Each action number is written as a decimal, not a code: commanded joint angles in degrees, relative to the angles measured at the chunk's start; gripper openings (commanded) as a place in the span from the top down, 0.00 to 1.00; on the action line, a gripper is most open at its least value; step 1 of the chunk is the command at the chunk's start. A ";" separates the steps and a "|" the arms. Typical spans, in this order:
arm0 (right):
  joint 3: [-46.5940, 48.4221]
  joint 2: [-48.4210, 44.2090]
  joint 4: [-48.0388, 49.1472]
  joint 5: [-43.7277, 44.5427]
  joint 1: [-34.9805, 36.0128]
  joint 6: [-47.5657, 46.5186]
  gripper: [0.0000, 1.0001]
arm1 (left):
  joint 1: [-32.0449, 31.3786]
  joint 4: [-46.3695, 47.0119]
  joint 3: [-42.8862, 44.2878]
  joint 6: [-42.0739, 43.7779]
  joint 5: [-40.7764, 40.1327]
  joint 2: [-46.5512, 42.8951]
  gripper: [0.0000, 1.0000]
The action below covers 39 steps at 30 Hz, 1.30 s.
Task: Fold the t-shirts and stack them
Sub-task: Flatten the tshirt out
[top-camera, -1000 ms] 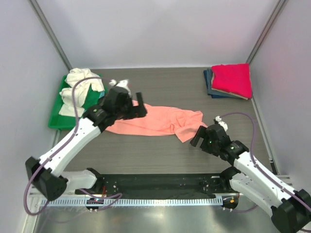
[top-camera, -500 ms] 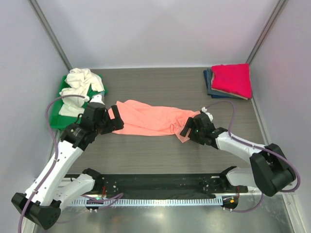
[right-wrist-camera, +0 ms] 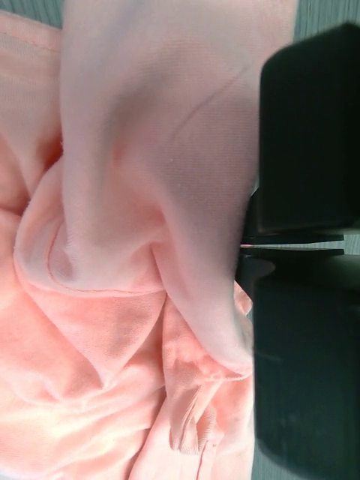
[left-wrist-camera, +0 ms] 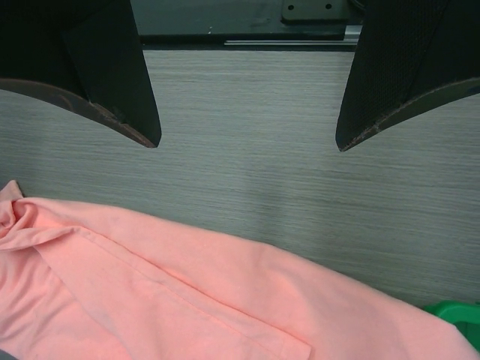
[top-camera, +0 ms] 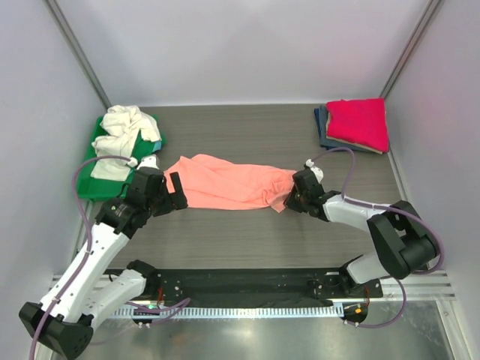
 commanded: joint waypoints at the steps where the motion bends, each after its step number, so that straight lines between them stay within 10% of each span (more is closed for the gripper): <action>1: -2.79 -2.40 -3.66 2.56 -1.39 -1.25 0.99 | 0.63 1.00 1.53 -0.55 -1.92 1.03 0.00; 15: -1.38 -43.01 -27.93 1.24 -23.97 -7.32 0.99 | 3.26 2.48 0.57 -9.42 -6.06 5.08 0.00; 39: -4.73 -33.28 -19.14 -11.51 -30.41 -4.76 0.99 | 3.35 32.63 5.57 -11.27 0.27 45.06 0.28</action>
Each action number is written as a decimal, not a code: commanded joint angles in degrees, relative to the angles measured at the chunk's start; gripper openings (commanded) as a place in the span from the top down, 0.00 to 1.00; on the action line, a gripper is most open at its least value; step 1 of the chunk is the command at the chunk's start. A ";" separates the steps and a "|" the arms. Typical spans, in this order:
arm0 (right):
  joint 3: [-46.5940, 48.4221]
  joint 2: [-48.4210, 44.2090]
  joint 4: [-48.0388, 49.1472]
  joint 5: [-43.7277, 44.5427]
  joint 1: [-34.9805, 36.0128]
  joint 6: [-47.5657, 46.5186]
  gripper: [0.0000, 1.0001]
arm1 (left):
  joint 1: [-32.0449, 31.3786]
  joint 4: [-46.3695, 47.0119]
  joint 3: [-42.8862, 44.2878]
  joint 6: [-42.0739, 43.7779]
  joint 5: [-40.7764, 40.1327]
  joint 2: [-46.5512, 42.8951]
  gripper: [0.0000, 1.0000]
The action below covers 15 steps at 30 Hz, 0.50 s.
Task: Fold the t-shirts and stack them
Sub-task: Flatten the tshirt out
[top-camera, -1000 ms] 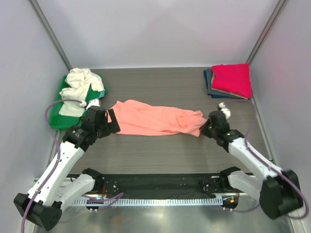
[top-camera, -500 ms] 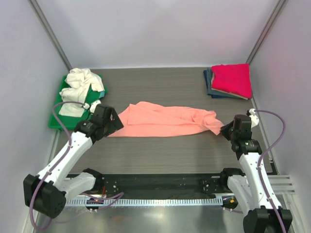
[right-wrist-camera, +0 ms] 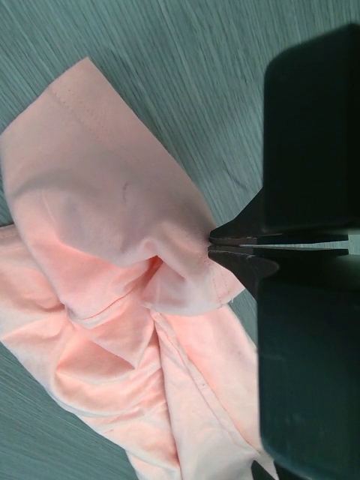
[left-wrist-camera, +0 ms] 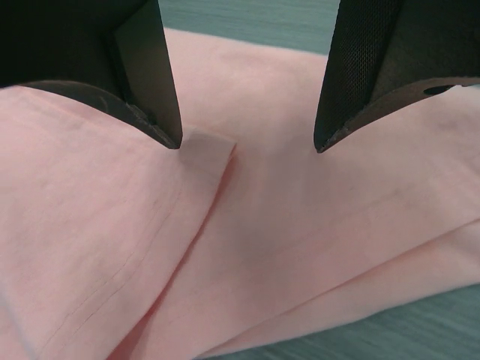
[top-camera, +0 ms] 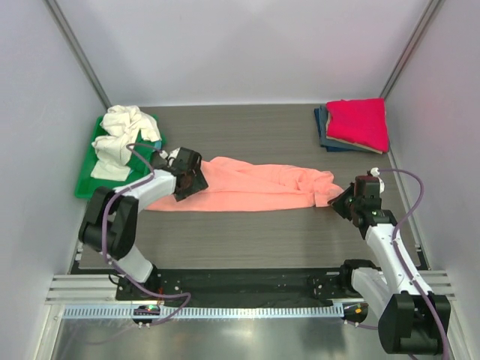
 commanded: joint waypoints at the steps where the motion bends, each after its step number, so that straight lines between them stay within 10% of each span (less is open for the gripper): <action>1: 1.22 0.51 3.20 -1.78 -0.16 -1.07 0.99 | 0.29 6.26 4.26 0.66 0.34 2.49 0.28; 15: 0.78 4.03 5.57 -1.34 -0.16 -2.57 0.99 | 0.29 10.83 3.22 -0.48 3.06 6.72 0.48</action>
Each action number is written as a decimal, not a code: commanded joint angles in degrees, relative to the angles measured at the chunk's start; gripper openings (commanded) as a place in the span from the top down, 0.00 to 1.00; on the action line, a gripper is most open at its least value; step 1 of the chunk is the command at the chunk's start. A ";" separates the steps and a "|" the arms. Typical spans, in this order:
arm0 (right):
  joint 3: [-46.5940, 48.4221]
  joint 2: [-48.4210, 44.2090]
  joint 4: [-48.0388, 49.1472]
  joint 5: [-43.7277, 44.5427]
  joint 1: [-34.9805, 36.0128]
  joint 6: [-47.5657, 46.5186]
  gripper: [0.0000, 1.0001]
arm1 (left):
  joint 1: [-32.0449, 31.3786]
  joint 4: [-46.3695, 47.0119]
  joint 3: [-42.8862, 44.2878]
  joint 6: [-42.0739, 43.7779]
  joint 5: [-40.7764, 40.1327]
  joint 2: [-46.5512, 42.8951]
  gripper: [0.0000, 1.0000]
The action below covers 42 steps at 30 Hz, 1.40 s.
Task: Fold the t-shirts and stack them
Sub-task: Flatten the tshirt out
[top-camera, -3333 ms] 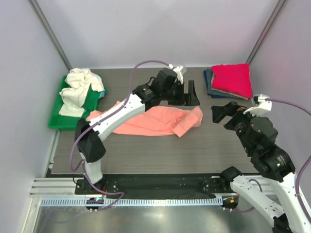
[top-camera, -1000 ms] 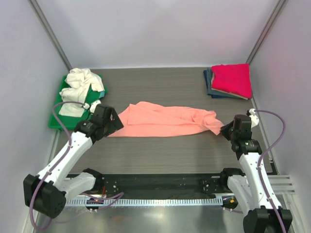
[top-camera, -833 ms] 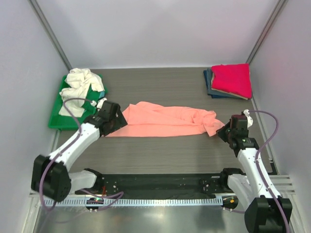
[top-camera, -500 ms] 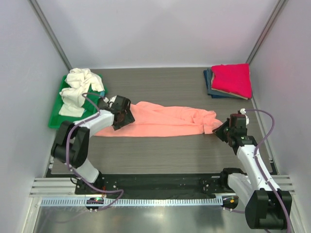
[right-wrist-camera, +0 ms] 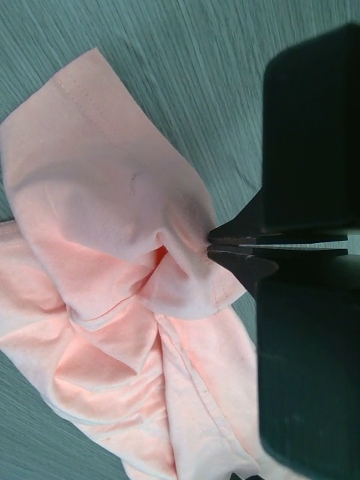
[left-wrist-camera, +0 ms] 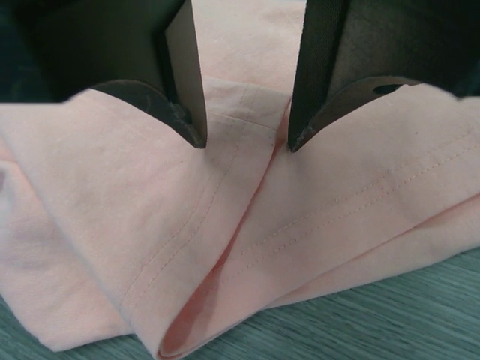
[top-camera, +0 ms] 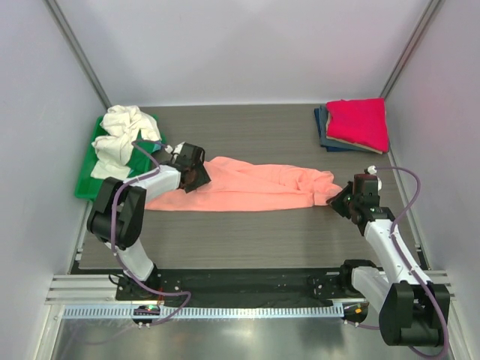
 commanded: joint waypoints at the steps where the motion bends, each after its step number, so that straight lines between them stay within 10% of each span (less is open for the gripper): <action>1: 0.78 0.56 2.76 -0.12 -0.07 -1.38 0.99 | 0.27 3.40 -0.72 -0.29 0.77 -0.32 0.53; 11: 0.51 1.17 3.29 -0.03 -0.24 -1.56 0.99 | 0.36 3.40 -1.86 -0.55 1.38 -4.71 0.72; 15: 0.51 1.09 3.37 -0.12 -0.24 -1.47 0.99 | 0.27 3.14 -2.12 -0.64 2.00 -6.38 1.00; 25: 7.35 -1.55 0.39 -2.32 -0.24 0.02 0.99 | 0.18 -7.48 2.00 0.06 0.51 -21.66 1.00; 42: 61.30 -11.04 -27.20 7.57 -0.24 -2.26 0.99 | 0.27 -34.67 35.22 7.44 -2.42 -53.66 1.00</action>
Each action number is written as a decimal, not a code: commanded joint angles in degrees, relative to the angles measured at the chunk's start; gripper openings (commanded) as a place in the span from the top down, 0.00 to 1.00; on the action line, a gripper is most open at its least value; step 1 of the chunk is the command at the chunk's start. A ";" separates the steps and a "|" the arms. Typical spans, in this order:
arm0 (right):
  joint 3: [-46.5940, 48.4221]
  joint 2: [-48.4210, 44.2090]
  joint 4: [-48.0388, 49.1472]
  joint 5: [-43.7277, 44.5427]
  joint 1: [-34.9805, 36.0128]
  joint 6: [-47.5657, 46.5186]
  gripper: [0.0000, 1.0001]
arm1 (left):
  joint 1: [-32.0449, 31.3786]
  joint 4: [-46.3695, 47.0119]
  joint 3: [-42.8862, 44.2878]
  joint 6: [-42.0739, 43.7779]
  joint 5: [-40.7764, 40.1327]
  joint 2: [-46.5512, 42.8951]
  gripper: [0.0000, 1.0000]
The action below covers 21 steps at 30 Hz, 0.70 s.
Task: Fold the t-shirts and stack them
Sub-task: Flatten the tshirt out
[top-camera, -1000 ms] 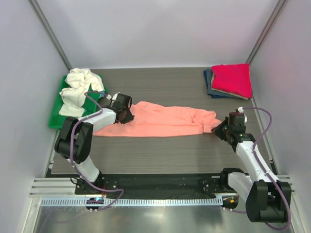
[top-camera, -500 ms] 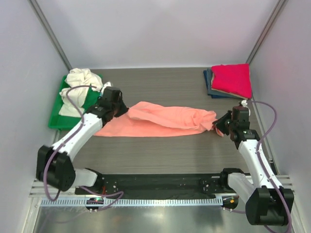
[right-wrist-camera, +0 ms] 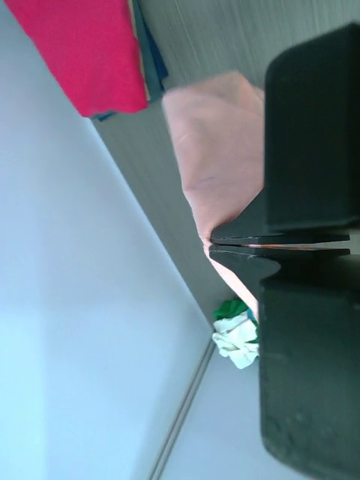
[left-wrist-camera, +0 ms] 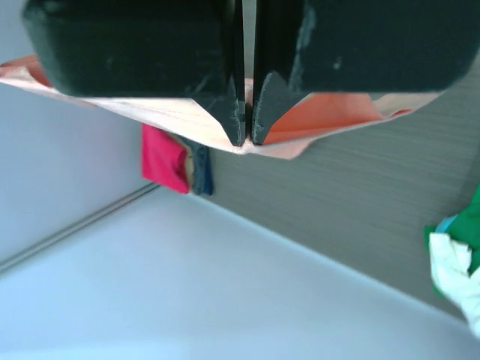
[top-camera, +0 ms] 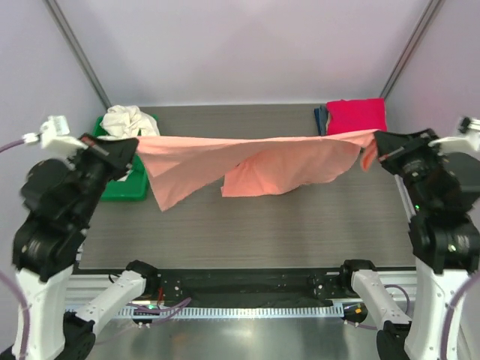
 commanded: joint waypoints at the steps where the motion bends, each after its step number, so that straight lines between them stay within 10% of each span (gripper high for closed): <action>1: 14.99 -2.48 -9.44 8.42 -0.24 -3.37 0.99 | 0.23 -3.45 5.00 5.02 2.69 -4.44 1.00; 12: 42.02 3.48 -20.53 11.78 0.11 -7.07 0.99 | 0.31 -2.54 15.98 11.09 5.43 -9.74 1.00; 21: 43.28 33.94 -16.76 3.95 0.11 -8.92 0.99 | 0.40 -19.26 26.72 7.93 -9.24 20.74 1.00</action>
